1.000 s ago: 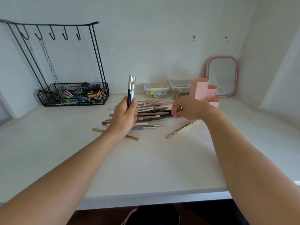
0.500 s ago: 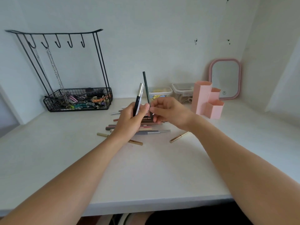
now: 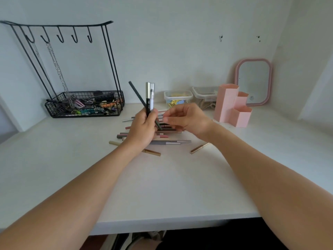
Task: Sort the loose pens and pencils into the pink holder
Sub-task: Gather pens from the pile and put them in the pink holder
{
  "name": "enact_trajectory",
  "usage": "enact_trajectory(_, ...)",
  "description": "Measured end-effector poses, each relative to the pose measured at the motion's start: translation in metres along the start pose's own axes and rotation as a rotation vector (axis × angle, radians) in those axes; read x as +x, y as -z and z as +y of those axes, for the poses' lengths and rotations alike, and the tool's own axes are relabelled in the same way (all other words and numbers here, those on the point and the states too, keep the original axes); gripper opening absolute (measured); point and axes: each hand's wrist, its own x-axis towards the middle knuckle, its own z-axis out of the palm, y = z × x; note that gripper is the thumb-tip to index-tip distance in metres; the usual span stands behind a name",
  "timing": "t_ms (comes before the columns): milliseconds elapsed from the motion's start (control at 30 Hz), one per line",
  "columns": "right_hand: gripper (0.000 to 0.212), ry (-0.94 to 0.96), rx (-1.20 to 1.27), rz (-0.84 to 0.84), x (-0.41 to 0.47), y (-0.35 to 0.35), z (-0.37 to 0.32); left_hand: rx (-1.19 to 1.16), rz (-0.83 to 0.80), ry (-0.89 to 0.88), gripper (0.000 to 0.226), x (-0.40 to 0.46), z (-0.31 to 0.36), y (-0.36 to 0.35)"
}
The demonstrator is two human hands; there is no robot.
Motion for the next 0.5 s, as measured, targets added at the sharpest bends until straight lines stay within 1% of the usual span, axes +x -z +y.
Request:
enact_trajectory(67,0.017,-0.029,-0.222,0.013,0.000,0.013,-0.002,0.007,0.053,0.014,0.031,0.003,-0.001,0.002)
enact_trajectory(133,0.016,-0.060,-0.378,-0.082,-0.003,0.020,-0.004,-0.010,0.073,0.008,0.030,0.004,0.000,0.003)
enact_trajectory(233,0.016,-0.066,-0.540,-0.209,-0.006,0.020,-0.002,-0.064,0.039,0.045,0.025,0.002,0.003,0.002)
enact_trajectory(367,0.016,-0.064,-0.643,-0.260,-0.009,0.020,-0.002,-0.006,0.019,0.008,0.020,0.000,0.003,0.002)
enact_trajectory(500,0.010,-0.045,-0.700,-0.256,-0.007,0.022,-0.002,-0.008,0.019,0.000,0.029,-0.002,0.005,0.002)
